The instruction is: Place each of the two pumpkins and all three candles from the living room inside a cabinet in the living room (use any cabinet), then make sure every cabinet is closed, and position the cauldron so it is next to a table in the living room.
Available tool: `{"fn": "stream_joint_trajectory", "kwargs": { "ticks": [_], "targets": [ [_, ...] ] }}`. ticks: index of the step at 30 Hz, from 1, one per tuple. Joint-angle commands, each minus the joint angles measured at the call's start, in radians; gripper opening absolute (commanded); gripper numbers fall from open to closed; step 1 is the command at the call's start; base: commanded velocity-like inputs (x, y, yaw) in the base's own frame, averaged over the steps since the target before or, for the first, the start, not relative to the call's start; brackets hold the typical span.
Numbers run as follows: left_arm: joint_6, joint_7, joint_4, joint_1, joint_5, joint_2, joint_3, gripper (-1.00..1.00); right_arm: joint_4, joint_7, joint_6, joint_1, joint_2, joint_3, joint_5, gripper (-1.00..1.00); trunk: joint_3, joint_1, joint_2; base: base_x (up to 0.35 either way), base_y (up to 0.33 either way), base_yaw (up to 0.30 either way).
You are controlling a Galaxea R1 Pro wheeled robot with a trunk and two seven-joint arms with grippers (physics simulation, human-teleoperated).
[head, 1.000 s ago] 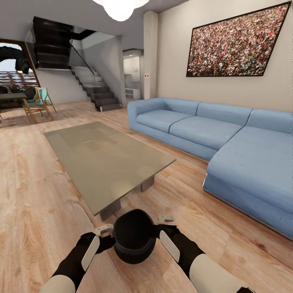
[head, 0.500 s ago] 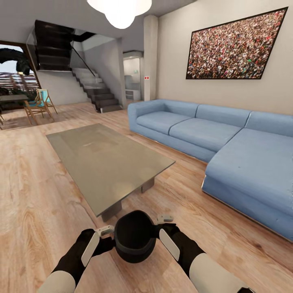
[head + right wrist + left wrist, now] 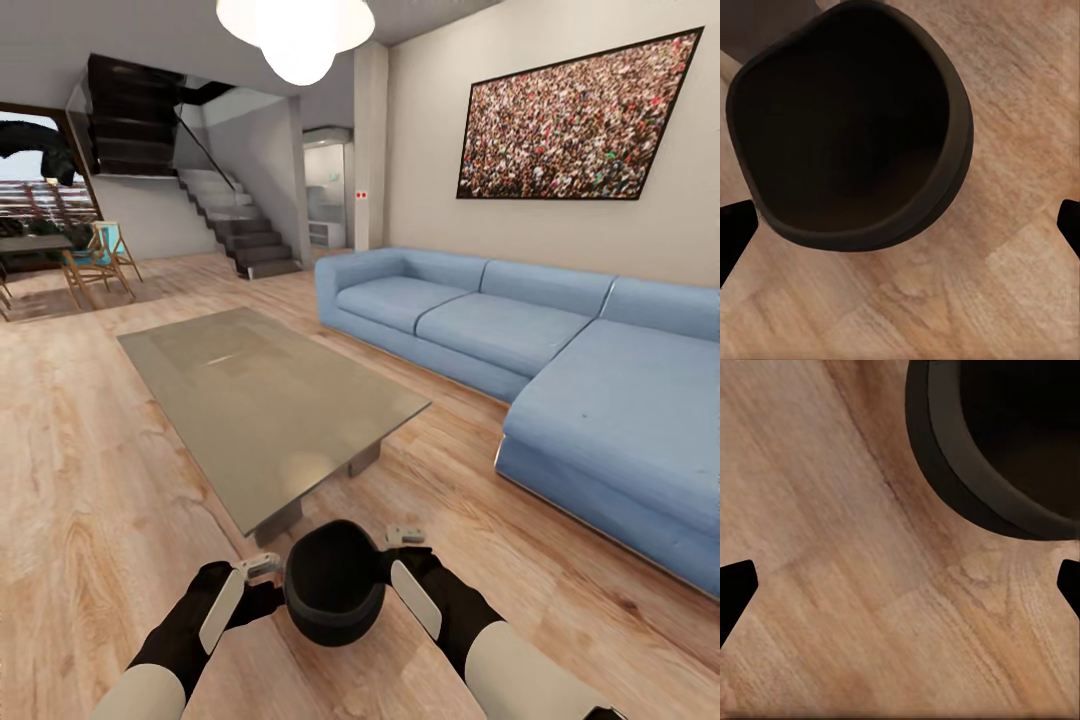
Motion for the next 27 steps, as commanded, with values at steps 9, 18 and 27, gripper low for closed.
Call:
{"fn": "stream_joint_trajectory", "kwargs": {
  "ticks": [9, 18, 27],
  "targets": [
    [0.000, 0.001, 0.000, 0.000, 0.000, 0.000, 0.000, 1.00, -0.006, -0.001, -0.002, 0.000, 0.000, 0.001, 0.000, 1.00, 0.028, -0.035, 0.063, -0.068, 0.036, 0.000],
    [0.001, 0.001, 0.000, 0.000, 0.000, -0.001, 0.000, 1.00, -0.012, -0.001, -0.003, 0.000, 0.000, 0.002, 0.000, 1.00, 0.056, -0.069, 0.126, -0.097, 0.063, 0.014],
    [0.001, 0.002, 0.000, 0.000, 0.000, -0.003, 0.000, 1.00, -0.022, 0.001, 0.000, 0.000, 0.000, 0.006, -0.001, 1.00, 0.085, -0.104, 0.189, -0.005, 0.003, 0.001]
  ]
}}
